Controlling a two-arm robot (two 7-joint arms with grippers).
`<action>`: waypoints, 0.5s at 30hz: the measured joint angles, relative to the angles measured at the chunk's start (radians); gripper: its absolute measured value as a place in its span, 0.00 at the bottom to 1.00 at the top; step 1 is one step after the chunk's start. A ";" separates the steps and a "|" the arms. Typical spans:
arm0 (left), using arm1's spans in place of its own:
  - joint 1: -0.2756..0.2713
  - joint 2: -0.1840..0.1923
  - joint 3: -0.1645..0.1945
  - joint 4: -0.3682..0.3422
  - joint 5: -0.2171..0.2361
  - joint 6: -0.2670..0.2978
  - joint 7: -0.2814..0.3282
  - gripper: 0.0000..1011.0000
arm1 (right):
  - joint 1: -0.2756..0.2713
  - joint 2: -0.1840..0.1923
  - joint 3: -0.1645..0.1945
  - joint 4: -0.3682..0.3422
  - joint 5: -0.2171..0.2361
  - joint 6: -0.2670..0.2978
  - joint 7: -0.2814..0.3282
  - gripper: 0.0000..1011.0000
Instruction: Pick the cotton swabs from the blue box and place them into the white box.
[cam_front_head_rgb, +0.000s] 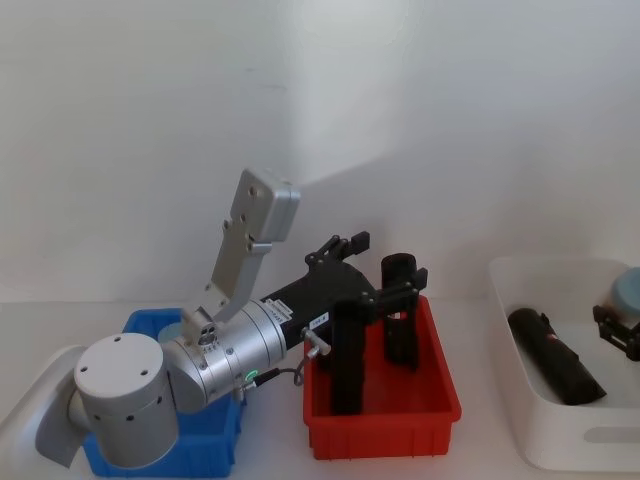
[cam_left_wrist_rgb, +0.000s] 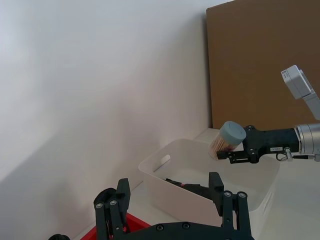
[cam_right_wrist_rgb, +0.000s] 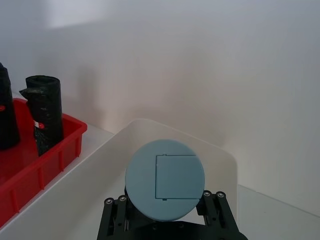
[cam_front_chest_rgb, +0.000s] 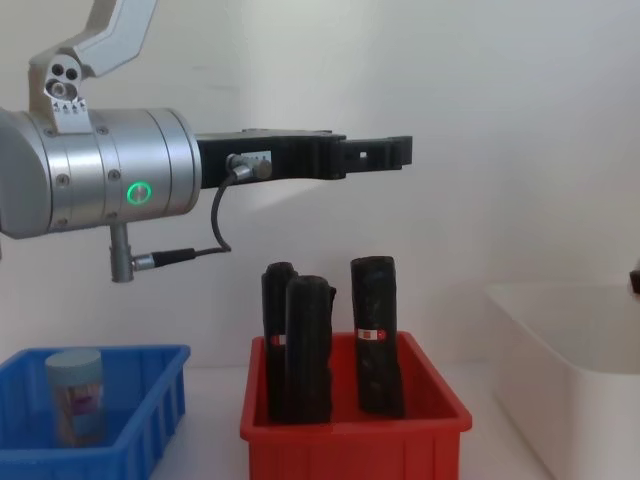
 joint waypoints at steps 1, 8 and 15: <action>0.000 0.000 0.000 0.000 0.000 0.000 0.000 0.99 | 0.000 0.000 0.000 0.000 0.000 0.000 0.000 0.65; 0.000 0.000 0.000 0.000 0.000 0.000 0.000 0.99 | 0.046 -0.018 -0.013 0.041 -0.016 -0.009 0.062 0.75; 0.000 0.000 0.000 0.000 0.000 0.000 0.000 0.99 | 0.071 -0.027 -0.019 0.062 -0.025 -0.014 0.097 0.93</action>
